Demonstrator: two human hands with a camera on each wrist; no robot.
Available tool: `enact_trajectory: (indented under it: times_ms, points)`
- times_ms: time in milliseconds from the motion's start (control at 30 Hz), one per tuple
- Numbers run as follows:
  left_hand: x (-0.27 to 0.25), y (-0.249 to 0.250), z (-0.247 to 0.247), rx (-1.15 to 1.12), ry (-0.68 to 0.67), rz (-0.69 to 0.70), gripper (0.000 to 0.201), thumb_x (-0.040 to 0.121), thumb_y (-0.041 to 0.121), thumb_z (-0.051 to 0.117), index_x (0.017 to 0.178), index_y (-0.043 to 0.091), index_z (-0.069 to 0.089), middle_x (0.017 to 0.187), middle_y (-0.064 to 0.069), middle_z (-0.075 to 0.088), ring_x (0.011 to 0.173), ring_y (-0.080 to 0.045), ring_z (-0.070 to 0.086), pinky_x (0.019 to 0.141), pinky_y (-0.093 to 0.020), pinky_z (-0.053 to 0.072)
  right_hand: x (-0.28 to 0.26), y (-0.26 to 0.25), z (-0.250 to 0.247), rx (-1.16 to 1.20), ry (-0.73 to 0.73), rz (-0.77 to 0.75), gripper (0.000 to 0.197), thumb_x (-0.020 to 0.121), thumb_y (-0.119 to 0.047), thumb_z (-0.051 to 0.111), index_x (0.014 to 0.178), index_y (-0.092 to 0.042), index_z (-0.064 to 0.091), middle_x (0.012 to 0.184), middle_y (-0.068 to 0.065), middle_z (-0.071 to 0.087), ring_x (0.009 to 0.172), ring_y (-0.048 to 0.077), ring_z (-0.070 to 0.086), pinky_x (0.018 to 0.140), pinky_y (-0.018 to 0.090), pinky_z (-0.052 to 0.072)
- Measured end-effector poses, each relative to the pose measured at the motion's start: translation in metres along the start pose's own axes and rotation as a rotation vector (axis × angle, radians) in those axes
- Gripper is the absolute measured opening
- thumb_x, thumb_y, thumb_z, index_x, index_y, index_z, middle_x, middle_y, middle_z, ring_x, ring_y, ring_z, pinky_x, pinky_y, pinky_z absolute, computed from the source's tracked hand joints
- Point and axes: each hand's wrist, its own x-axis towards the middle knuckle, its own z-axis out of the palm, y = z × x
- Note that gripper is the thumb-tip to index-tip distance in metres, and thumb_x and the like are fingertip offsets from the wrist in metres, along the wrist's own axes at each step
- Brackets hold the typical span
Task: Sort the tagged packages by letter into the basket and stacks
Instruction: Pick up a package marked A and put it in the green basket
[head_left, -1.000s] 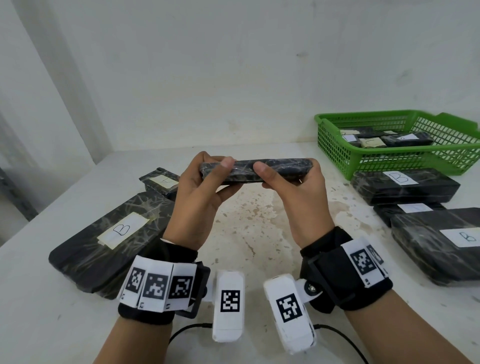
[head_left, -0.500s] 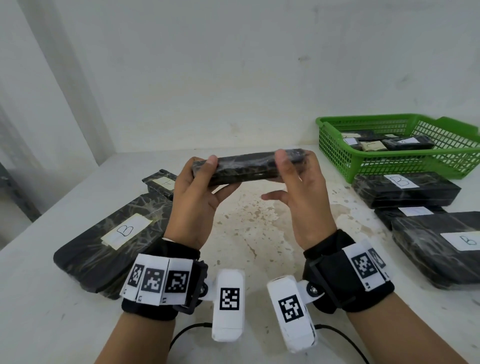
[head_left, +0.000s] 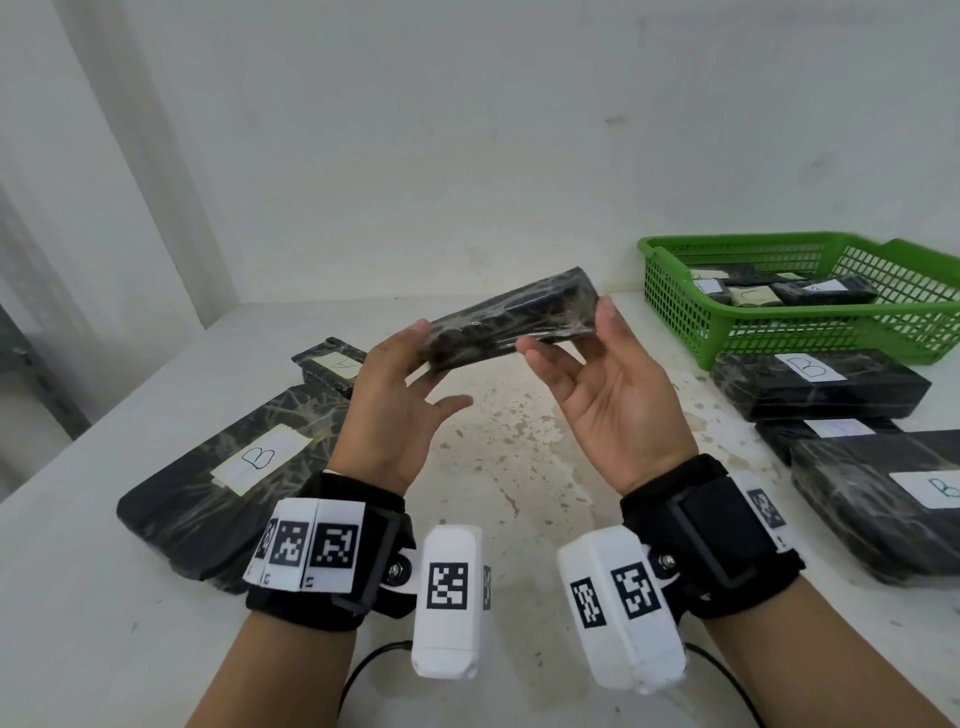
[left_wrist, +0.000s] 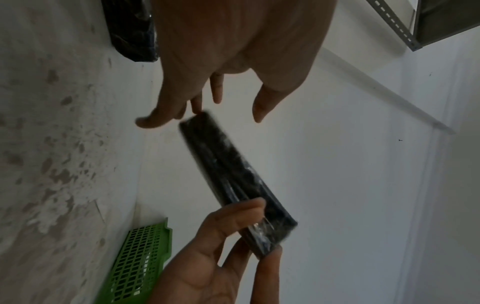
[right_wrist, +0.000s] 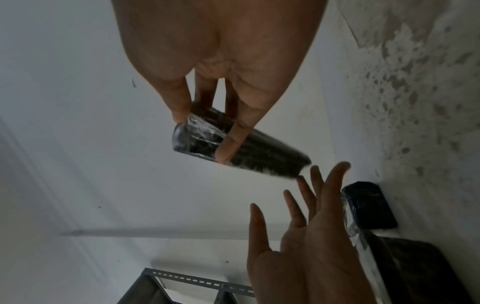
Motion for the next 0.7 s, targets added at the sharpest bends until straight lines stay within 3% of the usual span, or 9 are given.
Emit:
enact_trajectory:
  times_ms: [100,233,367,467,567,700]
  points:
    - [-0.002,0.001,0.001,0.103,0.027,0.033,0.039,0.092,0.032,0.057,0.129,0.023,0.054,0.138,0.002,0.049,0.136,-0.028,0.042,0.097,-0.051,0.046,0.003,0.006,-0.006,-0.145,0.003,-0.079,0.02,0.085,-0.021,0.056,0.099,-0.01,0.065,0.097,0.007,0.07,0.086,0.019,0.067,0.079,0.024,0.056]
    - [-0.009,0.002,0.007,0.222,-0.19,0.092,0.041,0.088,0.036,0.065,0.128,0.037,0.059,0.136,0.018,0.049,0.137,-0.021,0.04,0.101,-0.05,0.047,0.004,0.009,-0.009,-0.289,-0.011,-0.109,0.028,0.078,-0.021,0.067,0.102,-0.007,0.067,0.101,0.009,0.071,0.081,0.016,0.063,0.079,0.023,0.053]
    - [-0.011,-0.004,0.009,0.296,-0.321,0.132,0.035,0.085,0.03,0.062,0.12,0.03,0.067,0.123,0.006,0.065,0.122,-0.014,0.057,0.094,-0.041,0.052,0.003,0.011,-0.01,-0.386,-0.021,-0.097,0.028,0.081,-0.02,0.076,0.105,-0.009,0.068,0.099,0.009,0.07,0.078,0.016,0.063,0.076,0.024,0.052]
    - [-0.01,-0.006,0.009,0.298,-0.261,0.195,0.026,0.084,0.023,0.065,0.109,0.017,0.07,0.114,-0.005,0.069,0.113,-0.02,0.064,0.096,-0.042,0.053,0.003,0.011,-0.01,-0.415,-0.013,-0.098,0.024,0.085,-0.021,0.062,0.104,-0.007,0.069,0.097,0.009,0.069,0.079,0.016,0.062,0.074,0.023,0.052]
    - [-0.008,-0.009,0.009,0.248,-0.225,0.222,0.026,0.083,0.017,0.065,0.106,0.005,0.067,0.114,-0.015,0.066,0.111,-0.029,0.064,0.092,-0.039,0.056,0.003,0.013,-0.01,-0.449,0.023,-0.131,0.021,0.085,-0.024,0.062,0.097,-0.008,0.071,0.093,0.008,0.07,0.077,0.017,0.062,0.071,0.024,0.052]
    - [-0.009,-0.011,0.011,0.254,-0.21,0.238,0.018,0.082,0.017,0.065,0.097,0.008,0.068,0.111,-0.017,0.066,0.112,-0.035,0.065,0.088,-0.037,0.057,0.003,0.02,-0.011,-0.53,0.077,-0.18,0.017,0.085,-0.024,0.064,0.092,-0.01,0.071,0.09,0.008,0.071,0.075,0.019,0.061,0.071,0.025,0.051]
